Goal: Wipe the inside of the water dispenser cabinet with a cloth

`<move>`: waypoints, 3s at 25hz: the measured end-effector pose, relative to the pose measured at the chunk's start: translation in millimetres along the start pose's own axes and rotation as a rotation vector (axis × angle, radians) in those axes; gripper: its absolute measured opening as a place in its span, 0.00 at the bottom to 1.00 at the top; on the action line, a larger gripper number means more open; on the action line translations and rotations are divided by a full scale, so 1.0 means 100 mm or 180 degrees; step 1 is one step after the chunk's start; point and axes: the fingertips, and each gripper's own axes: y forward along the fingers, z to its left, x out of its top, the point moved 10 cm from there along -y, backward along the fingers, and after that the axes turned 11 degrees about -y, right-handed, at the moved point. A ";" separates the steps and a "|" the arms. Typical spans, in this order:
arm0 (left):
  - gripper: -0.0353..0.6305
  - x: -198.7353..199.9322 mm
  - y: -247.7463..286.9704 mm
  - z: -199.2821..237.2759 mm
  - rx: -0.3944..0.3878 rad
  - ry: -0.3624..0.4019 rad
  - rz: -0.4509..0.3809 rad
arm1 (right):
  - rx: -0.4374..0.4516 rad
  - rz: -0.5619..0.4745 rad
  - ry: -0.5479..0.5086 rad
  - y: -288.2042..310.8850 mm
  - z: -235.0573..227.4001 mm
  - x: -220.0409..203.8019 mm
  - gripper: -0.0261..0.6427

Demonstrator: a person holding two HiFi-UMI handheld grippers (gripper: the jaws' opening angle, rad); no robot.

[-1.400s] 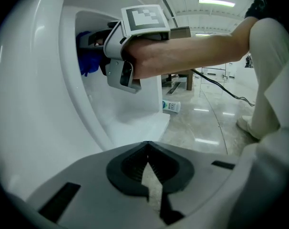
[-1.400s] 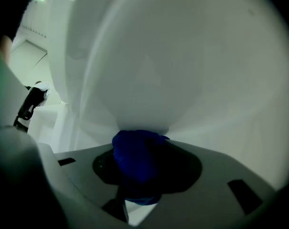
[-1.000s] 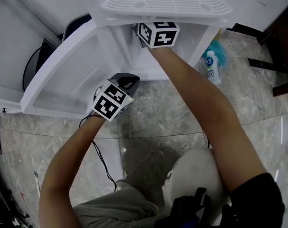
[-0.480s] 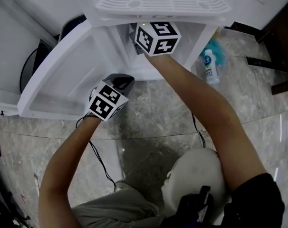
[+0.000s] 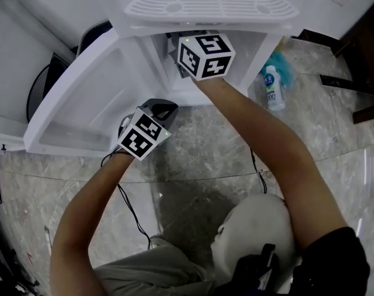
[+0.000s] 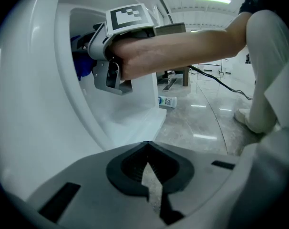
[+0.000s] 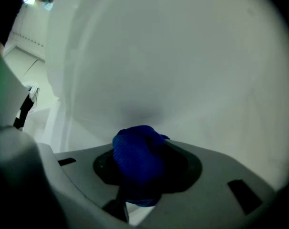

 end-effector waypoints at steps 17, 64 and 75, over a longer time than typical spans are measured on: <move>0.06 -0.03 -0.09 0.09 0.0212 0.0031 -0.0087 | -0.0034 0.0122 0.0086 0.06 -0.08 -0.02 0.25; 0.29 0.85 0.09 -0.23 0.0321 0.1961 -0.0852 | 0.1708 0.2381 0.0700 -1.41 -0.23 0.01 0.41; 0.29 0.85 0.34 -0.10 0.0340 0.1125 -0.0806 | 0.1431 0.2281 -0.0068 -1.85 -0.51 0.10 0.04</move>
